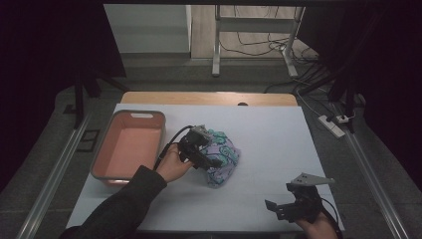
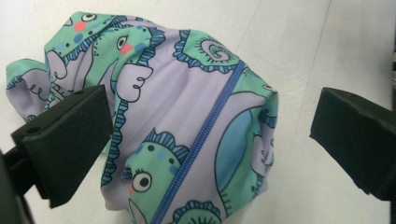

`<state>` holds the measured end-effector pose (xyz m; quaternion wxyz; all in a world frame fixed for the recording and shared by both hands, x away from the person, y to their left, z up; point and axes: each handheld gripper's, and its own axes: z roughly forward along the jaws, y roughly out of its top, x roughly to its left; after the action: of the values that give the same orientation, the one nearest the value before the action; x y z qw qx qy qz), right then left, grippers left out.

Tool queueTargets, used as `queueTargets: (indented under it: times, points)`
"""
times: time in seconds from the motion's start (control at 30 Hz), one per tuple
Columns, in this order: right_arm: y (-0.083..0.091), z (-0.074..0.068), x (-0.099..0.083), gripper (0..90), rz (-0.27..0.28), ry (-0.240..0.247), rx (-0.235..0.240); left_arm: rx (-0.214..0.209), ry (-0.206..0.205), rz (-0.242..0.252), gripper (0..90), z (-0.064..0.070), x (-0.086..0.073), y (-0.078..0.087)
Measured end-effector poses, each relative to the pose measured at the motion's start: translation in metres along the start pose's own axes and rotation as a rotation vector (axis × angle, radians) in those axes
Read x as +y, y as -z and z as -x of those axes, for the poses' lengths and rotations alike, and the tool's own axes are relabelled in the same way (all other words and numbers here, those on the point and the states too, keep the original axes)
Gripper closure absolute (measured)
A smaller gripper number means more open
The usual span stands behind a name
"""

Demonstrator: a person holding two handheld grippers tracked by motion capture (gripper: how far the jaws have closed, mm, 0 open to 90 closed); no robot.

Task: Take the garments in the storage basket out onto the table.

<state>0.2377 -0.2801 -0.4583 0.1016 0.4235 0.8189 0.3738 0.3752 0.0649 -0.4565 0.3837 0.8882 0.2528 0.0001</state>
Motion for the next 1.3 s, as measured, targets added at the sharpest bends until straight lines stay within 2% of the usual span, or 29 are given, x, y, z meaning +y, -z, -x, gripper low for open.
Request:
queueTargets:
  times: [0.13,0.3,0.53,0.8,1.3]
  points:
    - [0.000,0.000,0.000,0.8,0.002,0.001,-0.001,-0.011,0.006,0.016,0.0,-0.001,-0.002,0.005]
    - [0.000,0.000,0.000,0.8,0.002,0.001,-0.002,0.001,0.007,0.017,0.0,-0.002,-0.005,0.010]
    - [0.000,0.000,0.000,0.8,0.003,0.001,-0.002,0.001,0.022,0.049,0.0,-0.005,-0.011,0.019]
    - [0.000,0.000,0.000,0.8,0.004,0.002,-0.003,-0.027,0.064,0.089,0.0,-0.007,-0.020,0.027]
    - [0.000,-0.001,0.000,0.8,0.003,0.004,-0.003,-0.026,0.039,0.118,0.0,0.001,-0.028,0.048]
